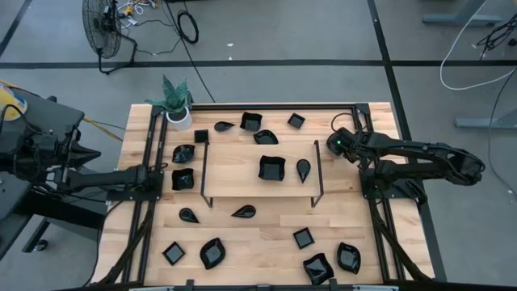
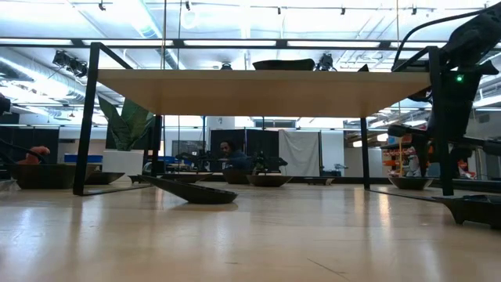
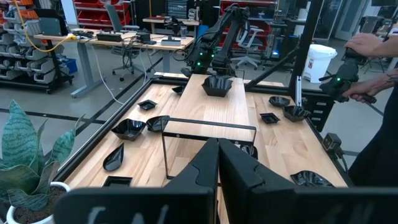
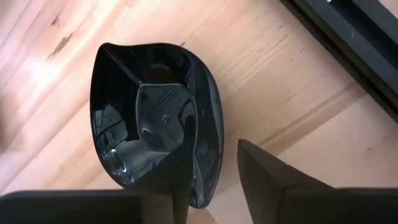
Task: Pick & Place Mini shaped plates
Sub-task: Put the leaf shaped plate on the shelf
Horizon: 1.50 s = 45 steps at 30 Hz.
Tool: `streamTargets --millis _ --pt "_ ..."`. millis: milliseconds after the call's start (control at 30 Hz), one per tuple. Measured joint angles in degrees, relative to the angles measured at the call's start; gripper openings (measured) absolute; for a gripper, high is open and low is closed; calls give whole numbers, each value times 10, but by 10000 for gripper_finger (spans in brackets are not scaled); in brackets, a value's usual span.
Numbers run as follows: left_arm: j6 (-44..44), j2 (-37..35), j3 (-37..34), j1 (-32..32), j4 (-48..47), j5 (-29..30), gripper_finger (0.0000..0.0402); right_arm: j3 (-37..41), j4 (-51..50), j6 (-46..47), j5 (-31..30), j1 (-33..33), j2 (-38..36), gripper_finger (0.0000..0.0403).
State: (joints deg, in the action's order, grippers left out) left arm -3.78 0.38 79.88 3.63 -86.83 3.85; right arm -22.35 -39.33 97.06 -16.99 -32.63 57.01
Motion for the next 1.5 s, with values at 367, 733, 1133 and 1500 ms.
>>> streamTargets --millis 367,733,1133,1500 --pt "0 0 0 0 0 0 18 0 3 0 1 -1 0 85" --pt "0 0 0 0 0 0 18 0 4 -14 0 -1 0 114" --pt "0 0 0 0 0 0 18 0 40 -16 -6 -1 30 125" --pt "0 0 0 0 0 0 18 0 40 -19 -5 -1 48 124"
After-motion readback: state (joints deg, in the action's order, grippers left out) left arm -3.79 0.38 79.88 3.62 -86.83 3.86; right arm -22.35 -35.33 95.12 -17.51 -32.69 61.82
